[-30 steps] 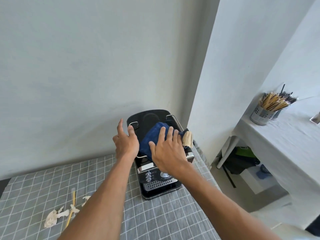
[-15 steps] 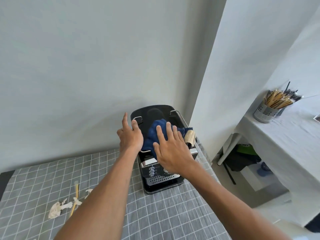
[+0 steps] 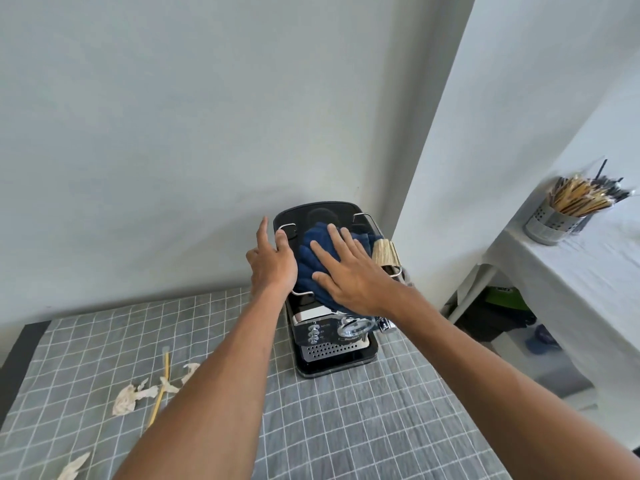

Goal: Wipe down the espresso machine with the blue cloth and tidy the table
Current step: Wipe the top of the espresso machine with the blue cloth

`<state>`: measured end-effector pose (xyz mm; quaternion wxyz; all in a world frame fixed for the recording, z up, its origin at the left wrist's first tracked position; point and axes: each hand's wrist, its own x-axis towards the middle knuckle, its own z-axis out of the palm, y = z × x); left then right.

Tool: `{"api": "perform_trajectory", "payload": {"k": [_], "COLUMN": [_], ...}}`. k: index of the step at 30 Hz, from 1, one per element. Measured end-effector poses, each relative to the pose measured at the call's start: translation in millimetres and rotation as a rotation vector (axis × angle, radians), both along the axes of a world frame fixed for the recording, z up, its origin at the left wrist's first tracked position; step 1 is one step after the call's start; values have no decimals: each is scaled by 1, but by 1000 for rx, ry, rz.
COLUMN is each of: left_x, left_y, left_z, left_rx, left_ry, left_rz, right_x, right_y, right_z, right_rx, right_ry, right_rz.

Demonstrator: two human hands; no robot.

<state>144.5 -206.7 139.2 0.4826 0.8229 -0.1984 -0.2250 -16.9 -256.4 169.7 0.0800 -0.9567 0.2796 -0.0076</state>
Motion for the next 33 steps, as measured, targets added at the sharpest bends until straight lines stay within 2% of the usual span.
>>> {"api": "perform_trajectory", "payload": {"k": [6, 18, 22, 28, 33], "left_x": [-3, -2, 0, -2, -2], "left_y": [2, 1, 1, 3, 3], "left_z": [-1, -2, 1, 1, 1], "left_rx": [-15, -44, -16, -5, -6], "left_ry": [22, 14, -6, -12, -21], "left_rz": [27, 40, 26, 32, 30], "right_x": [-27, 72, 66, 16, 39], "right_y": [21, -82, -65, -9, -30], "right_z": [0, 10, 7, 4, 10], "right_rx": [-38, 35, 0, -15, -56], "right_ry": [-2, 17, -3, -48, -5], "right_rz": [84, 45, 19, 54, 27]}}
